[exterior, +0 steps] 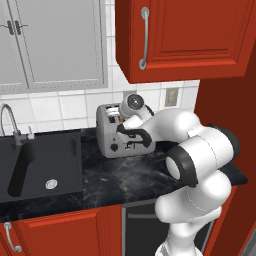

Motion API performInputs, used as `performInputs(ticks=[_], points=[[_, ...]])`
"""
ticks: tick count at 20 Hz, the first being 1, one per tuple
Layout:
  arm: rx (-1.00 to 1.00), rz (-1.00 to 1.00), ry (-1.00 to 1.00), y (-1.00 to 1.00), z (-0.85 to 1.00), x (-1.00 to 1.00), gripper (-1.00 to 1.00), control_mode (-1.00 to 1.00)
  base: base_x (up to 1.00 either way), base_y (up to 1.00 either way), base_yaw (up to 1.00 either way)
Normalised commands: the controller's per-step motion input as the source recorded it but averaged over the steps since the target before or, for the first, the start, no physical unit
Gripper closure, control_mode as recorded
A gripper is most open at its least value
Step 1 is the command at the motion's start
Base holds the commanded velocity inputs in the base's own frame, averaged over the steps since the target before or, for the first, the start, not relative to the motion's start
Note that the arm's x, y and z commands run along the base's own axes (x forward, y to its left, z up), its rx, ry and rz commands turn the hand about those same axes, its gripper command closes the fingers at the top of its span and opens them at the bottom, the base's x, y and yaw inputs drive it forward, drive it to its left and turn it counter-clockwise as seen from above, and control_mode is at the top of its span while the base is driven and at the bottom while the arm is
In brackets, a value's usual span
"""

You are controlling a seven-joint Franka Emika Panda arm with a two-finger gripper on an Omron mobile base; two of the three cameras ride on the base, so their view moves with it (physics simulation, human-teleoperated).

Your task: Start the toaster. Once the lever pops up, take the bread to the plate on the dining counter.

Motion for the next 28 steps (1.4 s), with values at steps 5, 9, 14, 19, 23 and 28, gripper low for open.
performInputs(ticks=[5, 9, 14, 19, 23, 28], points=[[0.0, 0.0, 0.0, 0.0, 0.0, 0.0, -1.0, -1.0, 0.0, 0.0, 0.0], [0.0, 0.0, 0.0, 0.0, 0.0, 0.0, -1.0, -1.0, 0.0, 0.0, 0.0], [0.0, 0.0, 0.0, 0.0, 0.0, 0.0, -1.0, -1.0, 0.0, 0.0, 0.0], [0.0, 0.0, 0.0, 0.0, 0.0, 0.0, -1.0, -1.0, 0.0, 0.0, 0.0], [0.0, 0.0, 0.0, 0.0, 0.0, 0.0, -1.0, -1.0, 0.0, 0.0, 0.0], [0.0, 0.0, 0.0, 0.0, 0.0, 0.0, -1.0, -1.0, 0.0, 0.0, 0.0]])
